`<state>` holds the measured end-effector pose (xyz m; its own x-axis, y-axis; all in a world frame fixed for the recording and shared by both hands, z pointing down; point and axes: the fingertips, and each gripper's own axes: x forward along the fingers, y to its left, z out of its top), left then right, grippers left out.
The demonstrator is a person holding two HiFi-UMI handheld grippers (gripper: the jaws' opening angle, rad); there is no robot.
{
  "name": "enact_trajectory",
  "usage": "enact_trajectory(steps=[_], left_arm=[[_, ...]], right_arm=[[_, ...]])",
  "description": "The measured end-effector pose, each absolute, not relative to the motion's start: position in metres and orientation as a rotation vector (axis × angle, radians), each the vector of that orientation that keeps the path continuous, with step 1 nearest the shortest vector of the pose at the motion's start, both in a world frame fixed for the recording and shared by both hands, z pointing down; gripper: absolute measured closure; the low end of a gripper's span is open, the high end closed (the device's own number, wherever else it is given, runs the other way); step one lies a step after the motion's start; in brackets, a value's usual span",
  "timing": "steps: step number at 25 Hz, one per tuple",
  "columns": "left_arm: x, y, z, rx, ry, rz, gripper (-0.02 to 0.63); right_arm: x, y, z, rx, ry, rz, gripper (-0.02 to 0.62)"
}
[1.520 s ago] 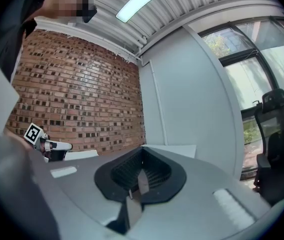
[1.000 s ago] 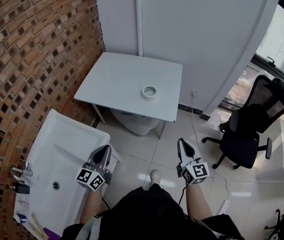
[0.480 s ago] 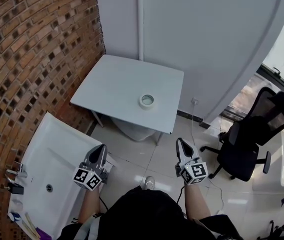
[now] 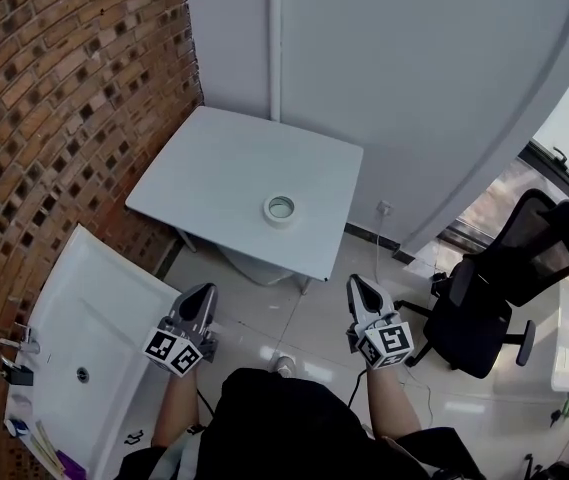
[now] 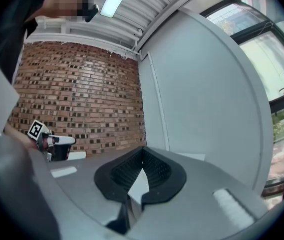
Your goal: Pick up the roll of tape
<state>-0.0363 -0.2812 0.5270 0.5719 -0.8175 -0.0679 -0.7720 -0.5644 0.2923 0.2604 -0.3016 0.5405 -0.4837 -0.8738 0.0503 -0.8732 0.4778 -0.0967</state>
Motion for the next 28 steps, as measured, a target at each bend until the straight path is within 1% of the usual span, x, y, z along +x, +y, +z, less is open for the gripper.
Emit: enact_trajectory(steps=[4, 10, 18, 24, 28], left_arm=[[-0.025, -0.291, 0.533, 2.58, -1.323, -0.255, 0.604], [-0.019, -0.317, 0.545, 2.593, -1.282, -0.23, 0.604], [-0.014, -0.385, 0.549, 2.643, -1.191, -0.211, 0.604], [-0.005, -0.445, 0.552, 2.709, -1.077, -0.153, 0.604], [0.024, -0.473, 0.563, 2.756, -0.862, -0.065, 0.604]], right_arm=[[0.259, -0.312, 0.553, -1.563, 2.728, -0.203, 0.591], [0.237, -0.341, 0.56, -1.508, 2.805, -0.186, 0.591], [0.225, -0.394, 0.556, -1.55, 2.831, -0.138, 0.591], [0.224, -0.435, 0.549, -1.6, 2.77, -0.165, 0.591], [0.226, -0.449, 0.553, -1.641, 2.737, -0.192, 0.591]])
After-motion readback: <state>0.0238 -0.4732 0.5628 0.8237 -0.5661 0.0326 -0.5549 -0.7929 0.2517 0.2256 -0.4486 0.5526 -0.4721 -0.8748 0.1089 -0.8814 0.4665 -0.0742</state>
